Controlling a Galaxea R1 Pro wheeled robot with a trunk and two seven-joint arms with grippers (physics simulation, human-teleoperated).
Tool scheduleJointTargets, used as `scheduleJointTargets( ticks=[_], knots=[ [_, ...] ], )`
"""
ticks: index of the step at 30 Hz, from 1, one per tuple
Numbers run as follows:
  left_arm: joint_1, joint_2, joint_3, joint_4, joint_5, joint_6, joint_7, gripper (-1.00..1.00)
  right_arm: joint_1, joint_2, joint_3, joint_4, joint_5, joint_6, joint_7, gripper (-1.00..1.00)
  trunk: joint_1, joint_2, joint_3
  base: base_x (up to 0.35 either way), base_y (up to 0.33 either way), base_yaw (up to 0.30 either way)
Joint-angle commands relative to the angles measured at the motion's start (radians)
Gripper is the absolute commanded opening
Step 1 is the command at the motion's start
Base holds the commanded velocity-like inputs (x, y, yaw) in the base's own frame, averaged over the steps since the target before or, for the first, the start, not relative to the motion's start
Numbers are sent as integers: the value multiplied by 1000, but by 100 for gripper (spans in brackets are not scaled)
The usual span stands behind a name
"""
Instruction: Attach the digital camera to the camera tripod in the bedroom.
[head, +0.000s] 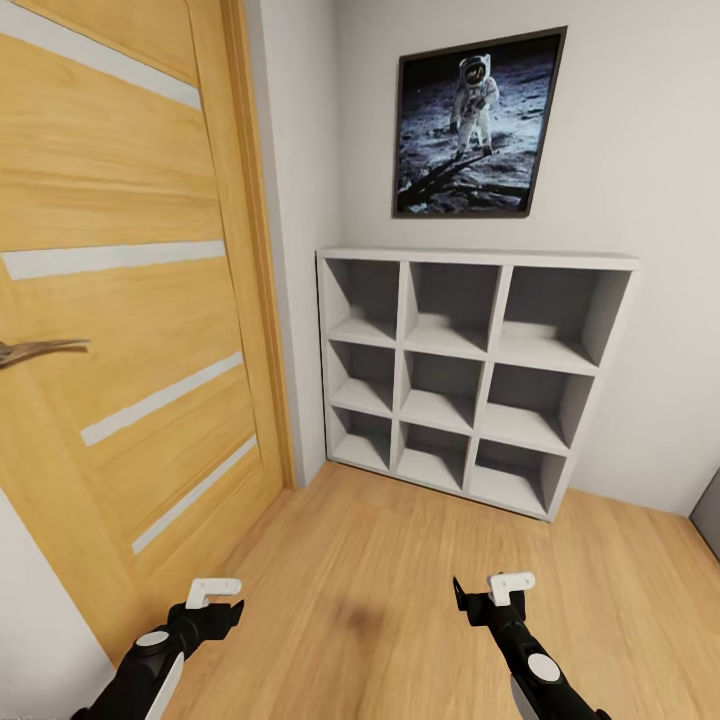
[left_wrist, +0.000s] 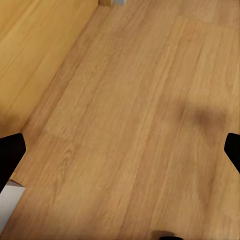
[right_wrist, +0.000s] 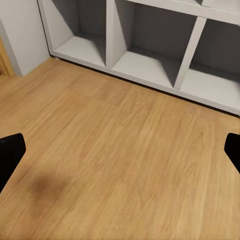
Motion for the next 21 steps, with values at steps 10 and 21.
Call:
scheduleJointTargets(
  ticks=[10,21],
  knots=[
    [0,4,3,-2,1,7,-6,100,-1,-1,3,1,2,-3,1,100,38,-71,-32,0,0,0],
    [0,7,3,-2,1,7,-6,100,-1,-1,3,1,7,-3,-1,100,81,-148,-67,0,0,0]
  ],
)
